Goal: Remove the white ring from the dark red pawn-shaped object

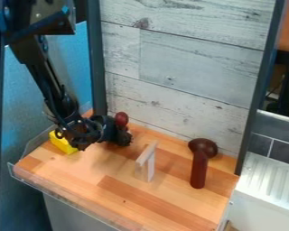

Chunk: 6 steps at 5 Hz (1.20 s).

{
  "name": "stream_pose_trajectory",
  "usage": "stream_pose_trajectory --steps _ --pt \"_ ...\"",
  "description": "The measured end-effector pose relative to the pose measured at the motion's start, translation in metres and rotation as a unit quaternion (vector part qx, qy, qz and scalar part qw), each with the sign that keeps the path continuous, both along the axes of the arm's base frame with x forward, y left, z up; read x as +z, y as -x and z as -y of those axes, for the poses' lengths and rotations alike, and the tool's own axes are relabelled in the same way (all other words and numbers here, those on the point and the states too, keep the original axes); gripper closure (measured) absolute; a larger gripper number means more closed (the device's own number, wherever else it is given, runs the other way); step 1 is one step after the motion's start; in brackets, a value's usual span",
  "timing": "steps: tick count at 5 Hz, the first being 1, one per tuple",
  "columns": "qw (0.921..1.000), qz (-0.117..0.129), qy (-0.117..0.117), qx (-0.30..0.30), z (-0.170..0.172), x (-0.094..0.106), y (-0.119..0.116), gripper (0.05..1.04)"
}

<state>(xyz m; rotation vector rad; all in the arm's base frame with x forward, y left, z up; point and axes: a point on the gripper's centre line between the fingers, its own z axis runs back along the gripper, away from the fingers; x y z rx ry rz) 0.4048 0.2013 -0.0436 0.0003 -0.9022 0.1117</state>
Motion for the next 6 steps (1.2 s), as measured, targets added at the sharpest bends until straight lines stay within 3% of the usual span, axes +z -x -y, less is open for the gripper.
stream_pose_trajectory --steps 2,3,4,6 --pt "0.9996 -0.005 0.023 -0.017 0.014 0.002 0.009 0.345" --pt "0.9991 0.008 0.032 -0.027 0.018 0.016 0.009 0.345" --pt "0.9989 0.005 0.040 -0.024 0.017 0.016 0.013 0.345" --pt "0.9983 0.012 0.052 -0.021 0.017 0.035 0.011 0.345"
